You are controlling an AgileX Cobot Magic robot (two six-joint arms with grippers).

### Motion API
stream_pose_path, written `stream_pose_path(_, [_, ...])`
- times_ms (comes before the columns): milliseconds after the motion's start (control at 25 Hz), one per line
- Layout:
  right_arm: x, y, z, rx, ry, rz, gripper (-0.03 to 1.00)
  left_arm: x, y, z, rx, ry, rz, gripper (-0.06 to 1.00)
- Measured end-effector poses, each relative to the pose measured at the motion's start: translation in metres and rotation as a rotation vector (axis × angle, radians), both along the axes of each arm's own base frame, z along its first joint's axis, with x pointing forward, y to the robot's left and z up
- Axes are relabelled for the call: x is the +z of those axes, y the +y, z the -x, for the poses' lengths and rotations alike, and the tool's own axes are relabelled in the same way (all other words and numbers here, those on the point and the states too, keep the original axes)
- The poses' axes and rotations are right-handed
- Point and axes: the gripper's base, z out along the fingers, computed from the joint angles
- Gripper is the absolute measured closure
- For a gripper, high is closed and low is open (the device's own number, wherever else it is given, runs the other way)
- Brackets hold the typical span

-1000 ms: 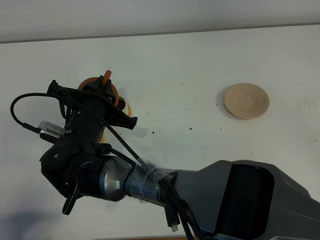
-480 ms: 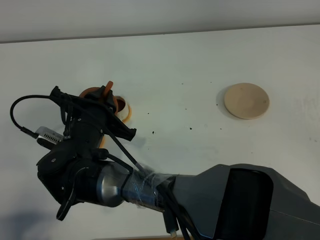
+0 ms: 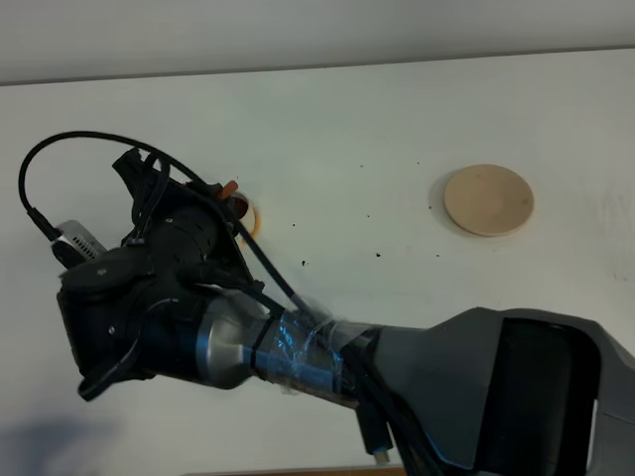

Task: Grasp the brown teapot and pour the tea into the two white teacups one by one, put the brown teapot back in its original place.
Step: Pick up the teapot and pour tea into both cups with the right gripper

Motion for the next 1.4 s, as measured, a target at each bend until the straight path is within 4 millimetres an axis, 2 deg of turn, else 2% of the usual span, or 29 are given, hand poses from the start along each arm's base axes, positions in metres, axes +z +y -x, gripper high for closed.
stream_pose_path(240, [0.014,-0.009,0.000,-0.177,0.210,-0.206,0.83,0.000,0.000,0.000,0.000,0.000,0.000,0.66])
stream_pose_path(480, [0.022,-0.016,-0.006,-0.430,0.394,-0.447,0.83,0.000,0.000,0.000,0.000,0.000,0.000,0.66])
stream_pose_path(720, [0.027,-0.028,-0.022,-0.713,0.617,-0.616,0.83,0.000,0.000,0.000,0.000,0.000,0.000,0.66])
stream_pose_path(920, [0.035,-0.036,-0.035,-0.867,0.777,-0.689,0.83,0.000,0.000,0.000,0.000,0.000,0.000,0.66])
stream_pose_path(1080, [0.040,-0.049,-0.047,-0.936,0.829,-0.703,0.83,0.000,0.000,0.000,0.000,0.000,0.000,0.66])
stream_pose_path(1400, [0.029,-0.070,-0.063,-1.036,0.844,-0.669,0.83,0.000,0.000,0.000,0.000,-0.001,0.000,0.66])
